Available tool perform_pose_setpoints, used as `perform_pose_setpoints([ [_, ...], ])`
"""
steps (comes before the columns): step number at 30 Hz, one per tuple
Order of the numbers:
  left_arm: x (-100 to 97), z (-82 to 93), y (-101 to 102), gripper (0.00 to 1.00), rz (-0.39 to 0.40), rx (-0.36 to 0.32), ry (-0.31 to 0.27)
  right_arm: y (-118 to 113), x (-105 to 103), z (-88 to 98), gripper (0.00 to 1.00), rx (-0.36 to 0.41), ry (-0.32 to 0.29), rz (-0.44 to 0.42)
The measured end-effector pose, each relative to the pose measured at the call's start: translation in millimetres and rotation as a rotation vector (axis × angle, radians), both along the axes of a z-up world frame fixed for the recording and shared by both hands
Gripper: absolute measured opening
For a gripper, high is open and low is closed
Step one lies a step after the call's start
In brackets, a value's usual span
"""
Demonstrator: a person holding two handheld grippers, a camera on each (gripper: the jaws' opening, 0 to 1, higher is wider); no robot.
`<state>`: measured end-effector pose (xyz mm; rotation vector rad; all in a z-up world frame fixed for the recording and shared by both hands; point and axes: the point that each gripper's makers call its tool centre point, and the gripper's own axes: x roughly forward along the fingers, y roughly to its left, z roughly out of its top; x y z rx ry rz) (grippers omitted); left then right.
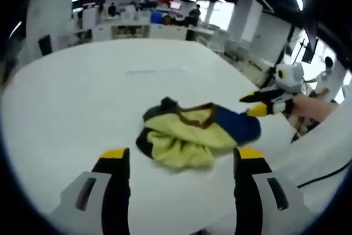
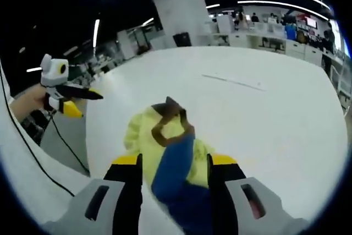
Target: Fold the garment on the visible template until the final outline fits inside the template.
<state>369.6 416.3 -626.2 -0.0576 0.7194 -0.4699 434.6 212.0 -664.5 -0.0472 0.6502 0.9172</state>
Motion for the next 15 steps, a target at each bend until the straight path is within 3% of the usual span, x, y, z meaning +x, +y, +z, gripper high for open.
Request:
perform_pose_setpoints([
  [15,0.6,-3.0,7,0.73,0.026,-0.011,0.002,9,15,-21.0,0.42,-0.015,0.032,-0.002],
])
